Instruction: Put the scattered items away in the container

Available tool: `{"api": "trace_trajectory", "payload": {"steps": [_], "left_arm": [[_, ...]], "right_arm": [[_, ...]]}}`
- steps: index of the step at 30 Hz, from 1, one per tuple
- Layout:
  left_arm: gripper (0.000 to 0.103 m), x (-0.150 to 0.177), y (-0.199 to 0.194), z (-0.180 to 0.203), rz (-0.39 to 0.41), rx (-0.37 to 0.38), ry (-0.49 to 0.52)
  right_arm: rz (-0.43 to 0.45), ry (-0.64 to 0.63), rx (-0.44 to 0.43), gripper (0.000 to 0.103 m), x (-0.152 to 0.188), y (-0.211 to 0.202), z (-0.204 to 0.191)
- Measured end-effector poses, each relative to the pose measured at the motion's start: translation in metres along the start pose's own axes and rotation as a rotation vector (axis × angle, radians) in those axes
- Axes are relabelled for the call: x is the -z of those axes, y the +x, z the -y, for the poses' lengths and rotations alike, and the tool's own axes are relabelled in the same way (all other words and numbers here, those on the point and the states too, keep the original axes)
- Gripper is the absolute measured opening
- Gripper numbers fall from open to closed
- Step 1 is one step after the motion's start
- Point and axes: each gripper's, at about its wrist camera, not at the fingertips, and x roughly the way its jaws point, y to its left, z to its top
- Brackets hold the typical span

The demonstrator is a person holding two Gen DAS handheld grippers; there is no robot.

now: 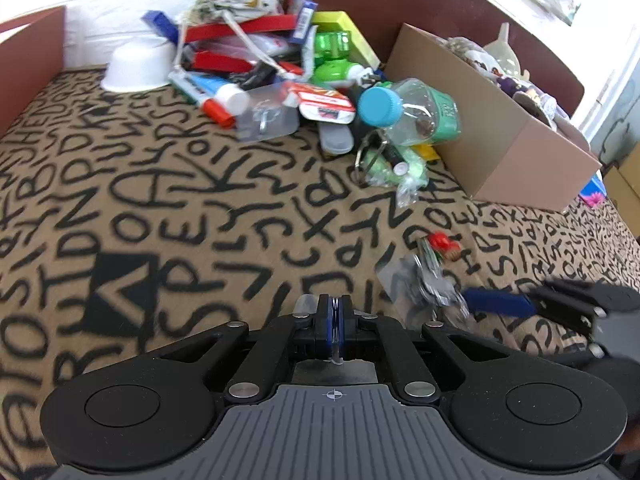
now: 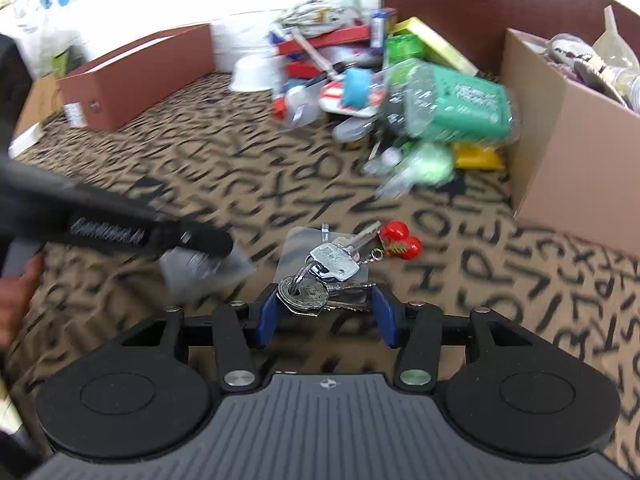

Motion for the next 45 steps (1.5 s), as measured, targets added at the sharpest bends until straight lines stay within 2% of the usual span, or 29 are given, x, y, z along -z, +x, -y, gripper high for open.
{"api": "trace_trajectory", "payload": {"steps": [1,2,3,10,11,15,22,24,27,30,32,33,35,40,45], "left_arm": [[0.006,0.001,-0.003,-0.001,0.0,0.001,-0.006],[0.02,0.002,-0.006,-0.001,0.002,0.003,-0.012],[0.024,0.003,-0.009,0.0,0.007,0.003,-0.016],[0.025,0.011,-0.029,0.007,0.032,0.019,0.001],[0.027,0.011,-0.03,0.007,0.031,0.023,0.0],[0.035,0.013,-0.038,0.012,0.031,0.063,-0.001],[0.036,0.017,-0.038,0.037,-0.001,0.162,0.064],[0.036,0.018,-0.035,0.044,-0.021,0.187,0.083],[0.036,0.02,-0.029,0.052,-0.045,0.212,0.103],[0.037,0.021,-0.024,0.056,-0.051,0.214,0.107],[0.045,0.022,-0.021,0.056,-0.043,0.19,0.1],[0.046,0.022,-0.019,0.056,-0.037,0.176,0.1],[0.046,0.022,-0.017,0.054,-0.036,0.161,0.1],[0.046,0.019,-0.012,0.052,-0.051,0.176,0.074],[0.047,0.018,-0.007,0.062,-0.054,0.2,0.11]], "right_arm": [[-0.007,-0.014,-0.005,0.055,0.003,-0.004,-0.004],[-0.013,-0.029,-0.009,0.055,0.008,-0.009,-0.008],[-0.018,-0.041,-0.011,0.055,0.012,-0.013,-0.011],[-0.035,-0.031,0.011,0.055,0.03,-0.036,-0.015],[-0.03,-0.018,0.026,0.056,0.032,-0.038,-0.014],[-0.019,0.024,0.064,0.058,0.034,-0.042,-0.007],[-0.017,-0.011,0.039,0.058,0.035,-0.039,-0.012],[-0.006,-0.01,0.056,0.045,0.035,-0.038,-0.012],[0.017,0.015,0.034,0.027,0.032,-0.042,-0.01],[0.013,-0.006,0.045,0.027,0.032,-0.043,-0.013],[0.012,-0.004,0.046,0.027,0.032,-0.044,-0.013],[0.015,0.003,0.048,0.027,0.032,-0.046,-0.012],[0.029,0.017,0.06,0.027,0.032,-0.05,-0.01],[0.076,0.048,0.12,0.026,0.027,-0.061,0.001],[0.102,0.067,0.135,0.026,0.024,-0.066,0.009]]}}
